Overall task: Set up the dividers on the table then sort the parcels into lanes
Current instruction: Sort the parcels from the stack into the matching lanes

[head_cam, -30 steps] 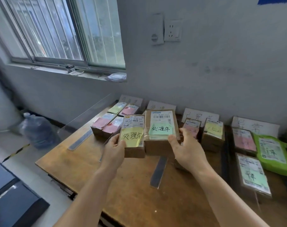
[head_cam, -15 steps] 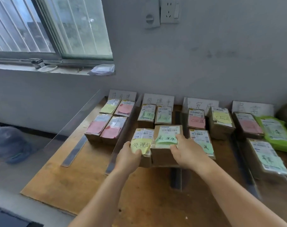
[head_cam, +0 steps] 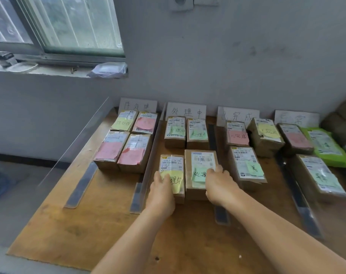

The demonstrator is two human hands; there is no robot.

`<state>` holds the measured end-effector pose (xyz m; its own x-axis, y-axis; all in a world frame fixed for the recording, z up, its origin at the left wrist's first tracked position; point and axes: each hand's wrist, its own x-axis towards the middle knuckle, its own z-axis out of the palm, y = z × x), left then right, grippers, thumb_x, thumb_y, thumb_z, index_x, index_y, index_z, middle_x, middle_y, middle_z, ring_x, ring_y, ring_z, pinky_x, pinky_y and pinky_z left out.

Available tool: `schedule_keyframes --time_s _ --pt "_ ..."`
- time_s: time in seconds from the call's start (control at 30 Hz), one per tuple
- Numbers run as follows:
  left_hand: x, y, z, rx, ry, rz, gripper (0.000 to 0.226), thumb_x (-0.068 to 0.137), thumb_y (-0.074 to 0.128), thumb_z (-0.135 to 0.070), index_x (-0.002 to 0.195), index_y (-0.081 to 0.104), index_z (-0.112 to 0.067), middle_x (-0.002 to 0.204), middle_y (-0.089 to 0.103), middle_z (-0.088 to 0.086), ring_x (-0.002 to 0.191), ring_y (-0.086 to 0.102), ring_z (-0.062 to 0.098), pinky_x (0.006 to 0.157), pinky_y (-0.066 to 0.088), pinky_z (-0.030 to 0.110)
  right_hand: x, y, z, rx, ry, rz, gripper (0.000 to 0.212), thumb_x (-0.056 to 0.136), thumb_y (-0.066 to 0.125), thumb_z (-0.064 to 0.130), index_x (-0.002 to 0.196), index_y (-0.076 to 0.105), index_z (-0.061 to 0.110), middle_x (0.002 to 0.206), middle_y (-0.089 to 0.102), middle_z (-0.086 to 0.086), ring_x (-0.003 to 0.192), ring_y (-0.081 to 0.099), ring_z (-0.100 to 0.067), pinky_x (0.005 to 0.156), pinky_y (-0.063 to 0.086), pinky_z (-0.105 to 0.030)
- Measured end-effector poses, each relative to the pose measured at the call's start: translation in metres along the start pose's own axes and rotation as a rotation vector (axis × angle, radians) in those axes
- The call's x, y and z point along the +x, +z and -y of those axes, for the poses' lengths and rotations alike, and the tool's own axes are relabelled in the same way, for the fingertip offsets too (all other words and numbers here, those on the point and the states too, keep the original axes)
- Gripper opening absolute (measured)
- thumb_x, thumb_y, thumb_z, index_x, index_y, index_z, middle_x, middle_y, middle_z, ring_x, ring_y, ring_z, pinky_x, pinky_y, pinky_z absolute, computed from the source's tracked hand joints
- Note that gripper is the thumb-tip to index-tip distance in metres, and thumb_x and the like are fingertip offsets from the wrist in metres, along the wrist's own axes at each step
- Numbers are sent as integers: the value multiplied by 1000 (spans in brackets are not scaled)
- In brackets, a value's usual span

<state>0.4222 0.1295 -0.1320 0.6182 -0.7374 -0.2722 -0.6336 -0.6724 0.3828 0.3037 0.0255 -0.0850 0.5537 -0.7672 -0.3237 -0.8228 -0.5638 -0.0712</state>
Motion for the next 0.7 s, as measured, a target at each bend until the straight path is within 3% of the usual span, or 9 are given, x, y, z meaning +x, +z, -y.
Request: schedule_keyframes --time_s 0.13,0.23,0.37,0.7 --pt "11 -2 -2 249 166 -98 77 85 66 -6 149 24 -15 158 14 8 147 7 26 116 21 36 9 5 -1 -110 -147 -108 60 84 64 8 137 37 13 135 36 -10 123 35 -28 99 39 -36" --pt "24 -5 -4 320 248 -88 73 84 67 -5 146 30 -16 150 28 6 141 21 25 111 31 35 17 7 0 -75 -173 -111 62 84 63 3 138 35 13 137 35 -9 125 35 -27 99 40 -35" --pt "45 -14 -11 290 266 -53 64 83 66 0 138 39 -18 140 37 4 134 29 23 97 45 33 30 -1 2 -44 -173 -118 52 85 60 2 133 39 11 134 37 -9 122 38 -27 88 46 -33" --pt "76 -21 -15 304 278 -59 64 81 68 2 136 42 -17 138 40 2 133 32 22 96 48 34 55 -4 8 -39 -142 -120 56 87 60 4 138 36 7 137 36 -13 123 38 -28 87 47 -33"
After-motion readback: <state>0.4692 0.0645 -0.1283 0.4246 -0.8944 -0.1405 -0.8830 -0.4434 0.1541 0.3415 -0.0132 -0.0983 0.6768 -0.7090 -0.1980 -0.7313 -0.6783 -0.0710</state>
